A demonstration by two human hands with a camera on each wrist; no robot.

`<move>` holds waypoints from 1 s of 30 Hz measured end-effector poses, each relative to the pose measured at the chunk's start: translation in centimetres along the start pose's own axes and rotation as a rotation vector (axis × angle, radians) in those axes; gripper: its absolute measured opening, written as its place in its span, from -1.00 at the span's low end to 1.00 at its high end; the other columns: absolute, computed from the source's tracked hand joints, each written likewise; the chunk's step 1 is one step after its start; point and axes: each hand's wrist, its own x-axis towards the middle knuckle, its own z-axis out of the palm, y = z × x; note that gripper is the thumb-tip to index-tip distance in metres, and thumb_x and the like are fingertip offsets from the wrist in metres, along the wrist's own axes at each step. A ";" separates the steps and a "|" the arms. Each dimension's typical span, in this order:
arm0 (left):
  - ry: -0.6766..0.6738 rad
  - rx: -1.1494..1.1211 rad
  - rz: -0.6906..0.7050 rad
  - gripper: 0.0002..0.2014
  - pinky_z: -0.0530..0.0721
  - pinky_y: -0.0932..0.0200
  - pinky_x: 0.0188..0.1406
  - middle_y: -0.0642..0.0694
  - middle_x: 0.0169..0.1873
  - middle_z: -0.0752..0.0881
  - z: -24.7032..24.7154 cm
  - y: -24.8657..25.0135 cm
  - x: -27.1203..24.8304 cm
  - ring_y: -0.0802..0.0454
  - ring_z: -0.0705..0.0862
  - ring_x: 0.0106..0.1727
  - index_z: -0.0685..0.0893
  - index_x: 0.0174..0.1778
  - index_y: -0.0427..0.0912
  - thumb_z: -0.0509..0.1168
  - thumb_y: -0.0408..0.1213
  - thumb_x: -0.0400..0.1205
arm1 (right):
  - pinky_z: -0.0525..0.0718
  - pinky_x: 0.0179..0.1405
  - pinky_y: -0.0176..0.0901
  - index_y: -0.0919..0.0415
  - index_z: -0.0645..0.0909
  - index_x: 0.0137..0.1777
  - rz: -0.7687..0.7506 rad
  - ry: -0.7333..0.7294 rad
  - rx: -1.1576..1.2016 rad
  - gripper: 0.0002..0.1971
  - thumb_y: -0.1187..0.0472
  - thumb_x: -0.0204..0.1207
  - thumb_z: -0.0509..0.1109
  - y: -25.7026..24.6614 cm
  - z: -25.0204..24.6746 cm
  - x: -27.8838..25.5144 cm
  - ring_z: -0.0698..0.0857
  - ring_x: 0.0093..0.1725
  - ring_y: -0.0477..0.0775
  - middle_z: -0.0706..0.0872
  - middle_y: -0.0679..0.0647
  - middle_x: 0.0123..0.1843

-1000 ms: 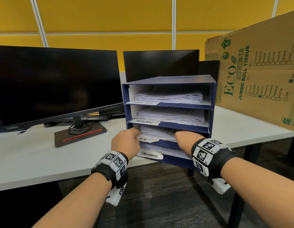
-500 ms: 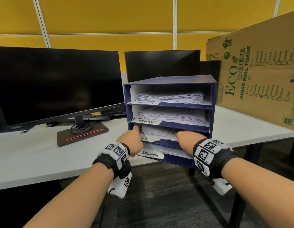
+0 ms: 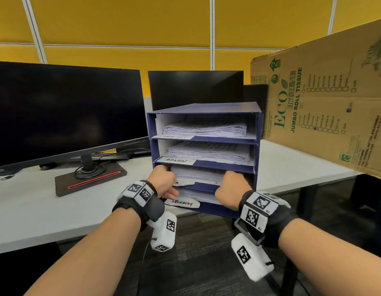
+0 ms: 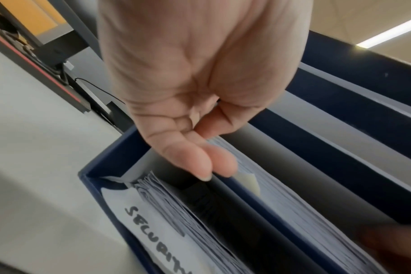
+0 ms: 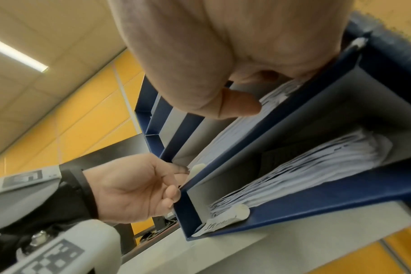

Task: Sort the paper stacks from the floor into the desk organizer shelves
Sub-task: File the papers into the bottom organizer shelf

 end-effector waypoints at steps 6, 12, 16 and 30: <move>-0.033 -0.045 0.039 -0.55 0.63 0.20 -0.73 -0.35 0.09 0.59 0.0 -0.7 0.7 0.04 0.62 -0.70 0.44 0.45 -0.23 -0.06 -0.55 0.67 | 0.50 -0.42 -0.23 0.22 0.37 -0.41 0.087 0.083 0.132 -0.77 0.32 0.45 0.31 -0.2 0.6 0.2 0.49 -0.41 0.05 0.50 0.09 -0.36; -0.019 -0.071 0.034 -0.53 0.64 0.17 -0.70 -0.29 -0.02 0.56 -0.1 -1.2 1.4 -0.05 0.65 -0.60 0.43 0.46 -0.23 -0.08 -0.55 0.65 | 0.56 0.24 0.06 0.24 0.42 0.03 0.011 0.130 0.043 -0.83 0.23 0.48 0.27 0.1 0.9 -1.2 0.52 0.21 0.37 0.56 0.31 0.21; -0.010 -0.065 0.032 -0.53 0.67 0.16 -0.69 -0.23 -0.04 0.56 0.0 -1.0 1.3 -0.07 0.66 -0.57 0.38 0.49 -0.21 -0.09 -0.54 0.67 | 0.48 0.36 0.09 0.30 0.42 0.26 0.057 0.109 0.057 -0.63 0.21 0.48 0.28 0.0 0.6 -1.7 0.45 0.33 0.36 0.47 0.32 0.34; -0.028 -0.084 0.010 -0.52 0.64 0.21 -0.72 -0.38 0.28 0.59 -0.4 -1.3 1.7 -0.01 0.67 -0.64 0.43 0.47 -0.18 -0.13 -0.51 0.67 | 0.45 0.43 0.19 0.36 0.36 0.40 0.317 0.016 0.192 -0.44 0.19 0.41 0.33 -1.8 1.0 -0.5 0.42 0.41 0.43 0.39 0.40 0.46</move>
